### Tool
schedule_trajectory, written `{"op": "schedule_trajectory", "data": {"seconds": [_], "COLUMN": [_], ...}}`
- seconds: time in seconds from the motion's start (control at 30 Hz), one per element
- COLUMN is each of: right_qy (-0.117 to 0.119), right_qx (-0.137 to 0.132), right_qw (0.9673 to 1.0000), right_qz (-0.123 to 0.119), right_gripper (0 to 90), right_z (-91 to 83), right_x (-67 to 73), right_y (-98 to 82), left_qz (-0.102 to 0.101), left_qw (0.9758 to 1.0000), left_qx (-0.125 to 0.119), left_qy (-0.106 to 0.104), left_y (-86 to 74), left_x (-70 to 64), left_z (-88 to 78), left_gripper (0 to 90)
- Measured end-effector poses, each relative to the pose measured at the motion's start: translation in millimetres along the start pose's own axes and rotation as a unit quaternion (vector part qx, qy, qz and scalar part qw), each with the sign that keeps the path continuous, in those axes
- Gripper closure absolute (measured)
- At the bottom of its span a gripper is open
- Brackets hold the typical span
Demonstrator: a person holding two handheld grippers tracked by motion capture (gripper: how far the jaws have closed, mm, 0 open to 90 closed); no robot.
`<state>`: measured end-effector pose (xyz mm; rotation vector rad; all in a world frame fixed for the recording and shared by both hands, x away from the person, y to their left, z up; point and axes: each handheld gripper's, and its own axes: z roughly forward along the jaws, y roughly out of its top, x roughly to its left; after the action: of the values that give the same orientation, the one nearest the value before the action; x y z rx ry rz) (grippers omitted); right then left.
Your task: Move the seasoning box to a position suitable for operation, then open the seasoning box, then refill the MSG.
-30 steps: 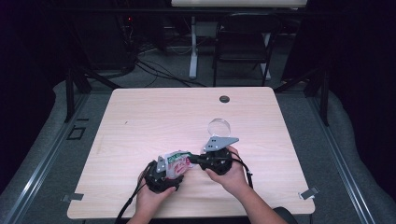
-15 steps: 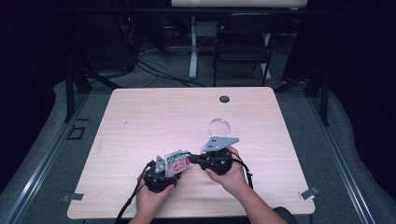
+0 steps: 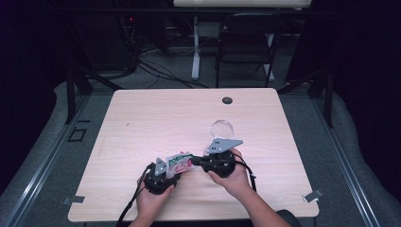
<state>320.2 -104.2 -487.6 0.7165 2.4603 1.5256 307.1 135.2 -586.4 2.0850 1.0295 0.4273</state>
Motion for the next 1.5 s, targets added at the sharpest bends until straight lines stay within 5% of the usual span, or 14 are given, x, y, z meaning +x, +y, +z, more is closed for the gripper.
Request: {"op": "schedule_trajectory", "data": {"seconds": [0.23, 0.7, 1.03, 1.3, 1.5], "right_qy": [0.005, 0.003, -0.024, -0.026, -0.031], "right_qx": [-0.009, -0.024, -0.039, -0.036, -0.04], "right_qw": [0.9999, 0.9996, 0.9987, 0.9987, 0.9986], "right_qz": [0.003, 0.011, 0.024, 0.023, 0.019], "right_gripper": [89.2, 75.9, 60.5, 58.6, 58.4], "right_z": [-1.9, -13.0, -31.8, -37.2, -41.7], "right_x": [-0.7, -7.1, -18.3, -20.9, -22.3], "right_y": [0.6, 4.6, 7.8, 8.4, 9.3], "left_qz": [0.003, 0.026, 0.072, 0.115, 0.129], "left_qw": [1.0, 0.9989, 0.9948, 0.9889, 0.9868], "left_qx": [0.002, -0.003, -0.014, -0.009, -0.005], "left_qy": [0.001, 0.038, 0.071, 0.094, 0.098], "left_y": [2.6, 21.7, 49.2, 62.9, 68.4], "left_x": [1.7, 11.1, 18.6, 16.0, 15.6], "left_z": [-4.3, -17.4, -26.9, -27.2, -26.7], "left_gripper": [60.0, 60.6, 60.7, 60.7, 60.7]}}
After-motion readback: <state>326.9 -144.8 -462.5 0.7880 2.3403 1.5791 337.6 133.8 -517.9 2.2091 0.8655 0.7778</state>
